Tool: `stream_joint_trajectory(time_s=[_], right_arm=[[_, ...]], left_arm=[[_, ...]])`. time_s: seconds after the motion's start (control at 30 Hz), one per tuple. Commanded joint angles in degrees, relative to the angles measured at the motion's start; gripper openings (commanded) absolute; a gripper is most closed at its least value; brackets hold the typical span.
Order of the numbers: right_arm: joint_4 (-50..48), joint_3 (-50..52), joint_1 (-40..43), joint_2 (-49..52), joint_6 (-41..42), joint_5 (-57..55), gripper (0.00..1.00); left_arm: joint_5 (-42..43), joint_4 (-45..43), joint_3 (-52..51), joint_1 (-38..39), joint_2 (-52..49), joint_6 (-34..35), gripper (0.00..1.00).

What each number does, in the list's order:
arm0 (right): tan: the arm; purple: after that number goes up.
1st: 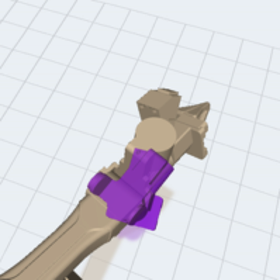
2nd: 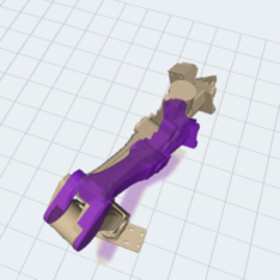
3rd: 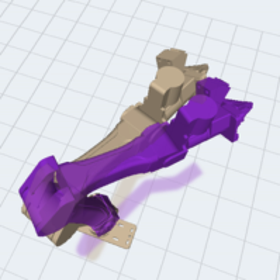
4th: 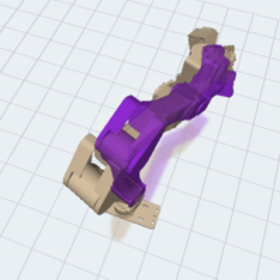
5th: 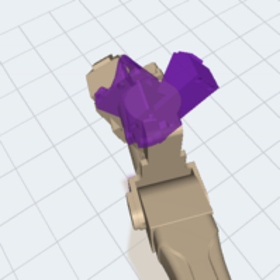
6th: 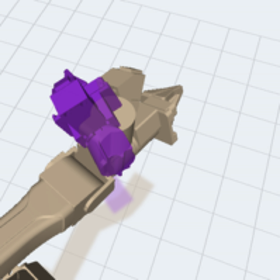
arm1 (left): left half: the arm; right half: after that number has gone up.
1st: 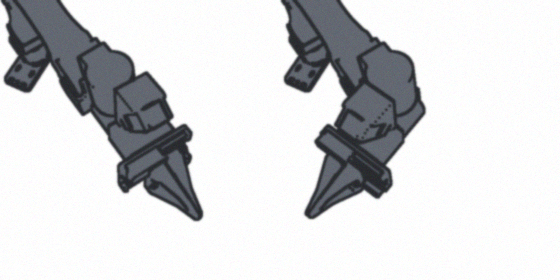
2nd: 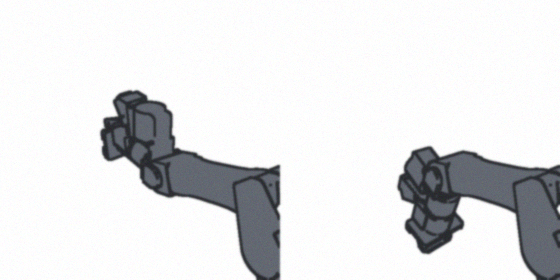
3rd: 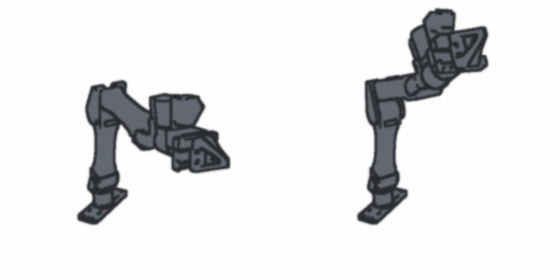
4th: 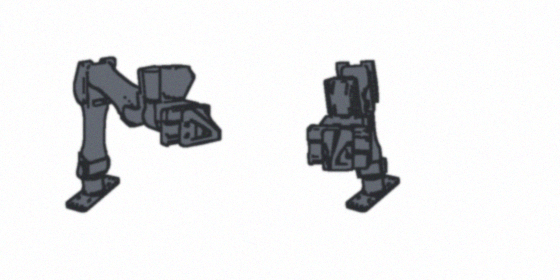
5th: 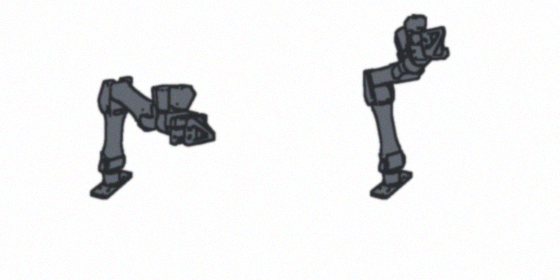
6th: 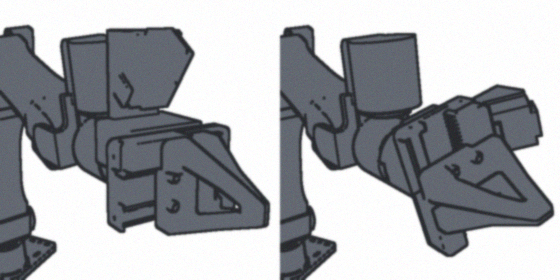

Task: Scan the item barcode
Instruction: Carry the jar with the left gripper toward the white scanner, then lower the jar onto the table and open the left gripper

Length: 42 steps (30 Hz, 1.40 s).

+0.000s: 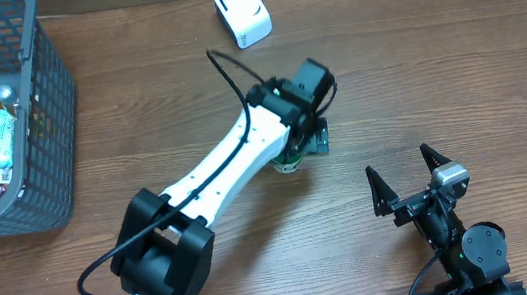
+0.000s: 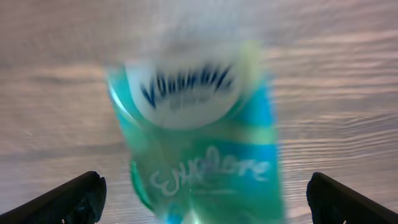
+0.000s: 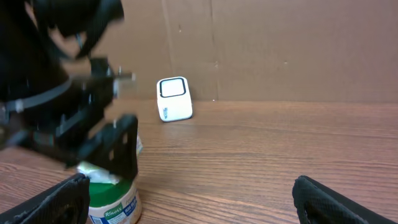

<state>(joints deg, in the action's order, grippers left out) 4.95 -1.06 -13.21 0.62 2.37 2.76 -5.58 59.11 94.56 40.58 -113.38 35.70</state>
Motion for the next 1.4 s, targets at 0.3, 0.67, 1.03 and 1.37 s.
stream_joint_trajectory(time_s=[0.3, 0.67, 1.03, 1.37], right_arm=[[-0.3, 0.6, -0.3, -0.5, -0.3, 0.3, 1.0], [-0.3, 0.6, -0.3, -0.5, -0.3, 0.3, 1.0], [-0.3, 0.6, -0.3, -0.5, -0.3, 0.3, 1.0], [-0.3, 0.6, -0.3, -0.5, -0.3, 0.3, 1.0]], left_arm=[[0.1, -1.9, 4.5, -3.7, 0.2, -3.8, 1.0], [0.0, -3.5, 1.9, -3.1, 0.1, -1.7, 1.0], [0.1, -7.5, -1.7, -2.3, 0.1, -0.8, 0.73], [1.7, -6.5, -1.9, -2.3, 0.1, -0.8, 0.55]])
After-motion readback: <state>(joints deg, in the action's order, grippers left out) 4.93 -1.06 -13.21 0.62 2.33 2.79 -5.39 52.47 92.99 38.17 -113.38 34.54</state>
